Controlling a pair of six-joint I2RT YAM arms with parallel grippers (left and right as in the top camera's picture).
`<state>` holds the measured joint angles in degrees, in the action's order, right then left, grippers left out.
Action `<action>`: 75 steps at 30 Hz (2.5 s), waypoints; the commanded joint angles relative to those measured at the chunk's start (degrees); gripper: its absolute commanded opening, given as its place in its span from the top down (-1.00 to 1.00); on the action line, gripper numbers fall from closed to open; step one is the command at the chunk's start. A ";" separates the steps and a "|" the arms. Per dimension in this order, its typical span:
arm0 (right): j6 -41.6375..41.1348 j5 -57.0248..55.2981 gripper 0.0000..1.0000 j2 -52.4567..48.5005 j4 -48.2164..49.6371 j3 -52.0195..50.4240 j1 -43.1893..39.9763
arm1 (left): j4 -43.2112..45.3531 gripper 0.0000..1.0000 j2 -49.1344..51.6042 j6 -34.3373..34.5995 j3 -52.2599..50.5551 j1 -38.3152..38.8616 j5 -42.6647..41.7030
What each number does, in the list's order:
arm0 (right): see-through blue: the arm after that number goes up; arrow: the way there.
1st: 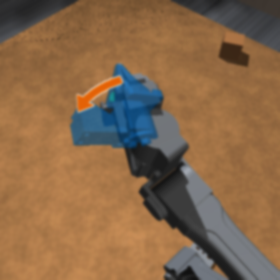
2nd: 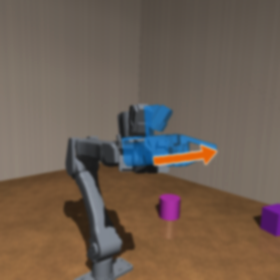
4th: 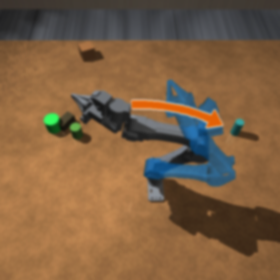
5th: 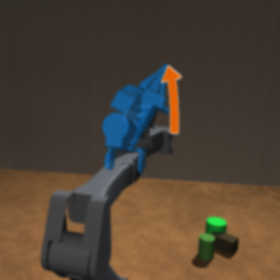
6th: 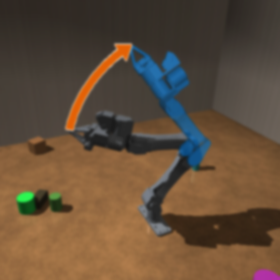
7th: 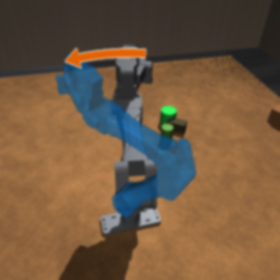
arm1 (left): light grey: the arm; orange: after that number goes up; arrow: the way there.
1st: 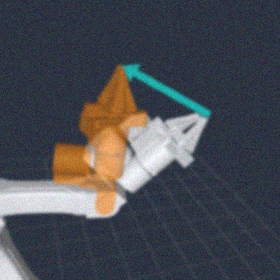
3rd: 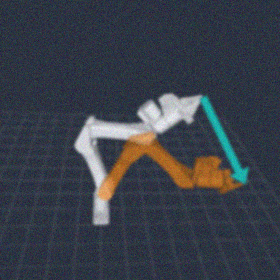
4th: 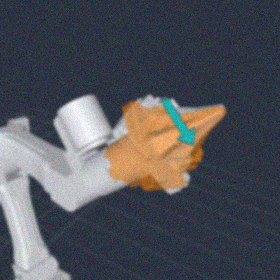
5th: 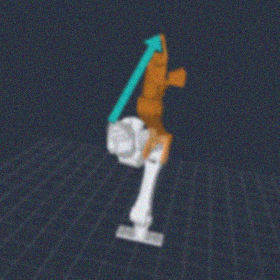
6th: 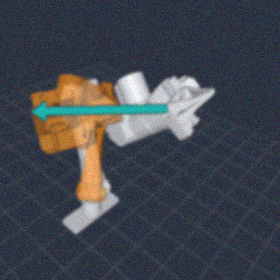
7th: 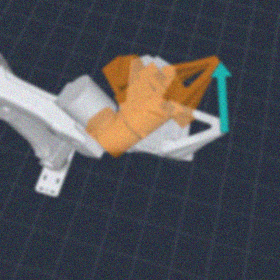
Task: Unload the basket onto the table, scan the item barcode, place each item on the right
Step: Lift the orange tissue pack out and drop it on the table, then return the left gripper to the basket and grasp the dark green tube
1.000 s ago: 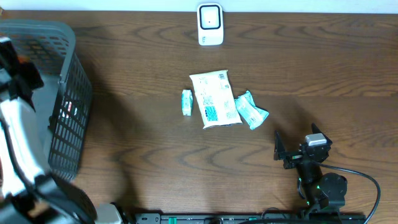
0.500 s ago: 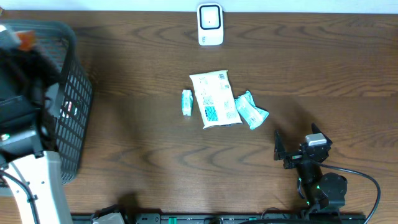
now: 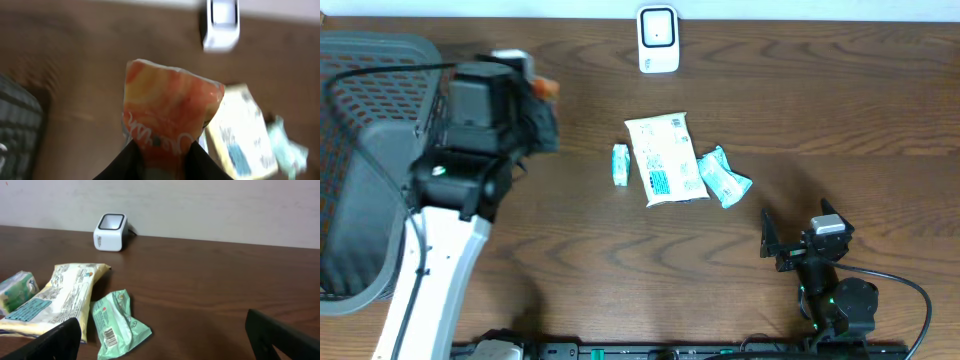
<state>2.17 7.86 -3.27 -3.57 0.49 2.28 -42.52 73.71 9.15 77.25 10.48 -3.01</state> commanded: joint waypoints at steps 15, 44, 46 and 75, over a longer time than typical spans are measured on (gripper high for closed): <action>0.70 -0.24 -0.98 0.26 -0.07 -0.17 0.33 | -9.86 0.45 26.14 12.09 -0.24 4.22 0.48; 0.68 -0.24 -0.98 0.26 -0.07 -0.17 0.33 | -10.36 -0.96 5.40 4.76 16.74 -14.14 -11.04; 0.68 -0.24 -0.99 0.26 -0.07 -0.17 0.33 | -10.40 -0.95 1.29 4.85 16.74 -19.41 -8.68; 0.70 -0.24 -0.98 0.26 -0.07 -0.17 0.33 | -16.98 -0.94 29.70 12.31 12.59 -48.50 -5.57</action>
<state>2.17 7.86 -3.27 -3.55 0.49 2.28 -58.96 99.98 22.74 90.19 -37.87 -6.74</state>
